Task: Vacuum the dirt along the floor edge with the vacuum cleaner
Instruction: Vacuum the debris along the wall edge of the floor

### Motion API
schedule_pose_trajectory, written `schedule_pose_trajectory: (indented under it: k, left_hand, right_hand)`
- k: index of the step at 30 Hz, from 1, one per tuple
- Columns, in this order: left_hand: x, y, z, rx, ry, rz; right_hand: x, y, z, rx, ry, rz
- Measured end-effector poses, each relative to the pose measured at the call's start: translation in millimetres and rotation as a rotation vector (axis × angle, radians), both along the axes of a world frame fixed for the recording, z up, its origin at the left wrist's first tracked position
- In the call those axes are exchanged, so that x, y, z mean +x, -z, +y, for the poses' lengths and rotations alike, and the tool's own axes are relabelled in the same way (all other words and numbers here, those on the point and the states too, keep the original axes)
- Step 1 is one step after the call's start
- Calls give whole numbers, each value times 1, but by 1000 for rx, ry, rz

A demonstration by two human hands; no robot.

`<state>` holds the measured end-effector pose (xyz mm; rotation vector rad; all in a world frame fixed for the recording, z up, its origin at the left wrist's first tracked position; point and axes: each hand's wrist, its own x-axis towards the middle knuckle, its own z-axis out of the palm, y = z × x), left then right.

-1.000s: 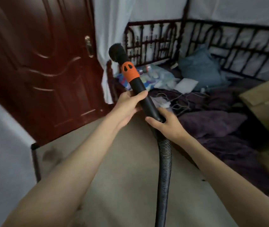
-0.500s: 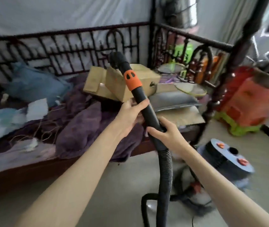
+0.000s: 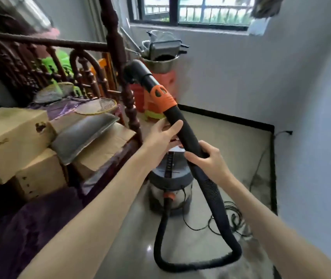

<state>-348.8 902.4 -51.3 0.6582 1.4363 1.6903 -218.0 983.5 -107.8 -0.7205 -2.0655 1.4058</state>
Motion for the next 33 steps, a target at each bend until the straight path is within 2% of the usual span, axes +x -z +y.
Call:
schedule_pose_trajectory:
  k: [10, 16, 23, 28, 33]
  left_hand:
    - [125, -9, 48, 57, 619, 12]
    - [171, -5, 49, 68, 869, 68]
    - [140, 17, 46, 44, 1010, 194]
    - [99, 28, 55, 31, 1094, 177]
    - [94, 35, 58, 2, 1201, 98]
  right_hand:
    - [145, -12, -33, -118, 629, 101]
    - [188, -17, -53, -197, 893, 198]
    - [159, 10, -83, -275, 1018, 217]
    - [104, 29, -94, -374, 1084, 354]
    - [87, 32, -109, -384, 1110, 325]
